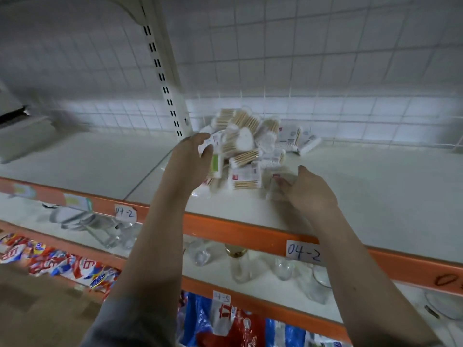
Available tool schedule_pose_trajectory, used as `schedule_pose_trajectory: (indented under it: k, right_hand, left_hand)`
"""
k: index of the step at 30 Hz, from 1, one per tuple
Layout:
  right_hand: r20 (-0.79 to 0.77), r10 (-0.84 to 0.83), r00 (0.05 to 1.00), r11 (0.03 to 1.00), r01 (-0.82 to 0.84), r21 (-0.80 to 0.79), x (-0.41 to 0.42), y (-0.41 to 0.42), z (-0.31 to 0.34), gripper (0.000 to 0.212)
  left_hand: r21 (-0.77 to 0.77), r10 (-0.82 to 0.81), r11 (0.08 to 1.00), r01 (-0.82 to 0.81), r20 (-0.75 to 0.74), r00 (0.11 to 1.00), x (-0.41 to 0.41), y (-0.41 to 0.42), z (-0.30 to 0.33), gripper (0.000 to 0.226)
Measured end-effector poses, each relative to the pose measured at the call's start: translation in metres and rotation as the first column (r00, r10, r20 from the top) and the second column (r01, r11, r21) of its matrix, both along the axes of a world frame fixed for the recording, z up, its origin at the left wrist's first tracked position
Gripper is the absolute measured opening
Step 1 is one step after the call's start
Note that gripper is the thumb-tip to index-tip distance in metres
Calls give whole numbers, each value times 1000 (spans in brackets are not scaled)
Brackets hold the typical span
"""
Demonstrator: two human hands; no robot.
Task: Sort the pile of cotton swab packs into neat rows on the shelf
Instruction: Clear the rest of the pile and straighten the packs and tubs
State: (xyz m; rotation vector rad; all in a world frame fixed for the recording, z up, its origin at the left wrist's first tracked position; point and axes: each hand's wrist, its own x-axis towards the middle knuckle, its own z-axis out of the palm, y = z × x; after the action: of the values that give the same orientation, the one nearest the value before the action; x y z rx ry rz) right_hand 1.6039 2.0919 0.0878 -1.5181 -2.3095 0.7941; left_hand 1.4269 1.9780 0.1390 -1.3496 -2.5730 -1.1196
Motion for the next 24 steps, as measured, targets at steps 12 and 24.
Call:
schedule_pose_trajectory:
  k: [12,24]
  right_hand:
    - [-210,-16,978,984,-23,-179,5,15,16,66]
    - [-499,-161,851,975,58,-216,39,37,16,42]
  left_hand:
    - [50,-87,995,87,-8,996,-4,34,-9,41]
    - [17,-50,998,53,-121,991,1,70,-26,47]
